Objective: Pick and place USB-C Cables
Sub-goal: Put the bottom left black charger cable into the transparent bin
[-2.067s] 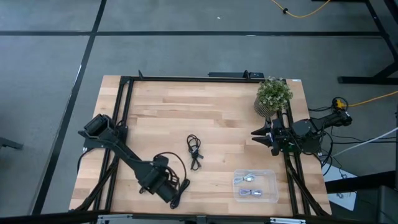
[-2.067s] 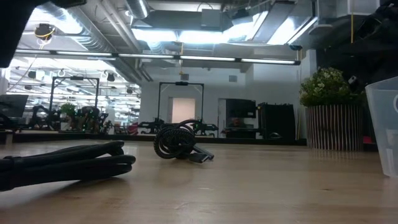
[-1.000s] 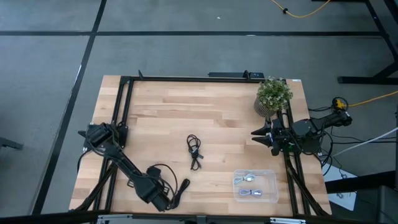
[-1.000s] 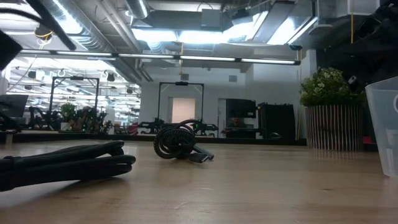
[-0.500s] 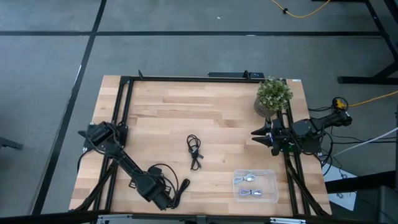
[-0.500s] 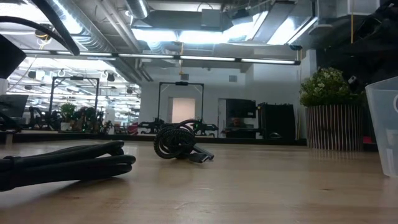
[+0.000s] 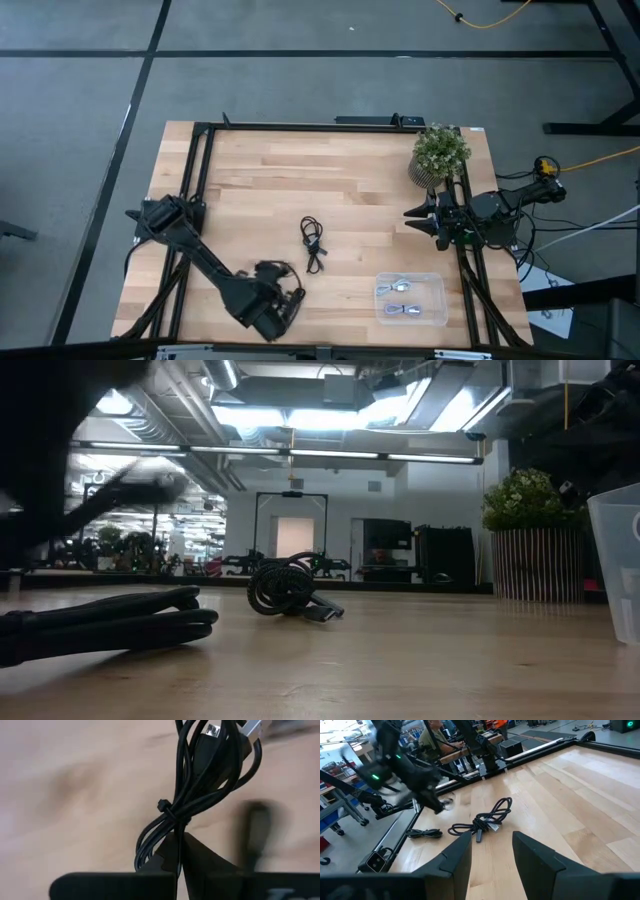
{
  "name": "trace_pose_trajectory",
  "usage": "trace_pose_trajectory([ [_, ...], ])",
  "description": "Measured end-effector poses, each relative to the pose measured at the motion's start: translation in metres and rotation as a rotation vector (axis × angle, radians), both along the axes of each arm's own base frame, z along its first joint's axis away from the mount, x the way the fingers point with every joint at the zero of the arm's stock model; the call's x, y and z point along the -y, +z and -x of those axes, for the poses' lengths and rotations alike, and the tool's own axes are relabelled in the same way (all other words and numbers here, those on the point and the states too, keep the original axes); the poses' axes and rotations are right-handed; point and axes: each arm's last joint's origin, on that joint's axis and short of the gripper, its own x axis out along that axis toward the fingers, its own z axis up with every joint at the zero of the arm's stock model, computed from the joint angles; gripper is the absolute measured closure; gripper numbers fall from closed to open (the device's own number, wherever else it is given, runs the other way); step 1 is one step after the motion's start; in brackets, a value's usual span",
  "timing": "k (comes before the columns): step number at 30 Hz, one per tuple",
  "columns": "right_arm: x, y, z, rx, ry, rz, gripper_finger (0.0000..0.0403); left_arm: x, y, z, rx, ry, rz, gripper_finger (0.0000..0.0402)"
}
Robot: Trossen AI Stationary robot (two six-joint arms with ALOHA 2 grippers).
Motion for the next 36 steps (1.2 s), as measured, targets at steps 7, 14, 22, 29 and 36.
trace_pose_trajectory([
  [7,0.0,0.0,0.0,0.0,0.0,-0.003,0.0256,-0.018,0.058,-0.045,0.232,-0.201,-0.363,0.04],
  [14,0.0,0.0,0.0,0.0,-0.001,-0.007,0.0256,-0.063,0.082,-0.112,0.335,-0.429,-0.443,0.0401],
  [22,-0.001,0.007,-0.001,0.064,0.026,-0.031,0.0256,-0.103,0.097,-0.152,0.475,-0.665,-0.454,0.0401],
  [29,-0.003,0.015,-0.001,0.156,0.067,-0.018,0.0256,-0.117,0.094,-0.167,0.531,-0.721,-0.471,0.0401],
  [36,-0.007,0.009,-0.008,0.249,0.131,0.014,0.0256,-0.124,0.087,-0.174,0.533,-0.708,-0.488,0.0401],
])
